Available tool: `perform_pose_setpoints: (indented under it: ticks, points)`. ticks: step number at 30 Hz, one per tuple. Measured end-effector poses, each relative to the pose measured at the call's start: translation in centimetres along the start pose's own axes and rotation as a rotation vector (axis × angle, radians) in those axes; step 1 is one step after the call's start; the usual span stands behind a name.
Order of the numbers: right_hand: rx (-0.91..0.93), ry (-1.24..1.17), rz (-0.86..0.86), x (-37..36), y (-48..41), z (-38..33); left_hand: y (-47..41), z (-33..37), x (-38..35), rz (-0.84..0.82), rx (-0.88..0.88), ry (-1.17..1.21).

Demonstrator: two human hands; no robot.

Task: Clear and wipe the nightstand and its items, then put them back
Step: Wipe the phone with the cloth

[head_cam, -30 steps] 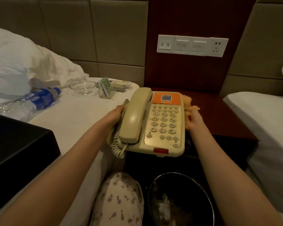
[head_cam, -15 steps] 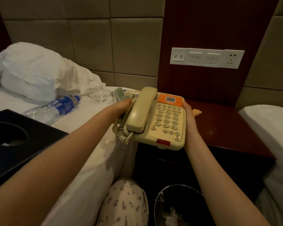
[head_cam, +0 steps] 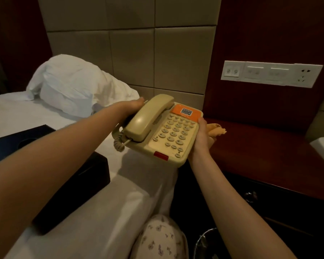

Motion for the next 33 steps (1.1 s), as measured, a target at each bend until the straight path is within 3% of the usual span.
perform_pose_setpoints:
  ticks: [5, 18, 22, 26, 33]
  points:
    - [-0.051, 0.026, 0.006, -2.1, 0.5, 3.3, -1.0, -3.7, 2.8, 0.024, 0.136, 0.013]
    - [0.028, 0.125, 0.066, -4.9, -0.2, 8.1, -3.4, -8.1, 5.8, 0.094, 0.159, 0.085]
    - [0.158, 0.353, 0.063, -5.5, -0.5, 7.7, -4.0, -9.1, 5.8, 0.165, 0.21, -0.038]
    - [0.275, 0.618, 0.027, -5.9, -1.2, 6.7, -2.3, -9.1, 4.9, 0.077, 0.257, -0.193]
    - [0.565, 0.629, -0.206, -9.3, 1.8, 2.8, 2.6, -7.6, 5.6, 0.088, 0.205, -0.643]
Point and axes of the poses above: each hand's wrist, its own y-axis away from the middle knuckle, its own x-axis out of the back of the hand, z = x × y, the point moved 9 cm from there along -y, towards the middle knuckle, and after that the axes turned 8 degrees about -y, right-handed, at the moved point
